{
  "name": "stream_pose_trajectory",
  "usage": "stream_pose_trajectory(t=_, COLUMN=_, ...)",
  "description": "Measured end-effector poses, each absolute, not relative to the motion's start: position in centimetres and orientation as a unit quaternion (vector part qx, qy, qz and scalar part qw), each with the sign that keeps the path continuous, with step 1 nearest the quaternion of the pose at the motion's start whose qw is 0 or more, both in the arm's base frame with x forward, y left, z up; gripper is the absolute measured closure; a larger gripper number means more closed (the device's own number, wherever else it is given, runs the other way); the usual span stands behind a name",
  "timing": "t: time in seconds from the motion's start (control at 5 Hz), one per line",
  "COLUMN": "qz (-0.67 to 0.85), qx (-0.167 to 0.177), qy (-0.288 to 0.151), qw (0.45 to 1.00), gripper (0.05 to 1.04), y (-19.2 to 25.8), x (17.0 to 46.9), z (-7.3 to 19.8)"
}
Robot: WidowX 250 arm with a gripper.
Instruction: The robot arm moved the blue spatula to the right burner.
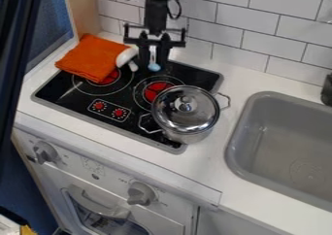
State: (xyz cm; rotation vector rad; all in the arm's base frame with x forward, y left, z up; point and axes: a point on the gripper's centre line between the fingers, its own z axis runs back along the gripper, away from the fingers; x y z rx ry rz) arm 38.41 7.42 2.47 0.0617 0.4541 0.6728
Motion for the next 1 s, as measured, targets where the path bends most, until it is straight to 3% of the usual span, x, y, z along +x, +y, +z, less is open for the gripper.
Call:
stream_pose_trajectory(t=0.2, qz=0.278, qx=0.05, qy=0.228, qw=0.932, gripper=0.767, y=6.4, x=37.1, z=0.5)
stream_pose_trajectory(t=0.6, qz=0.193, qx=0.063, qy=0.18, qw=0.962, gripper=0.725, y=5.6, x=36.4, z=-0.1)
stream_pose_trajectory(t=0.8, qz=0.184, qx=0.093, qy=0.187, qw=0.96, gripper=0.434, y=5.9, x=36.0, z=0.0)
stream_pose_trajectory(t=1.0, qz=0.178, qx=0.099, qy=0.185, qw=0.961, gripper=0.162, y=6.1, x=36.1, z=0.2)
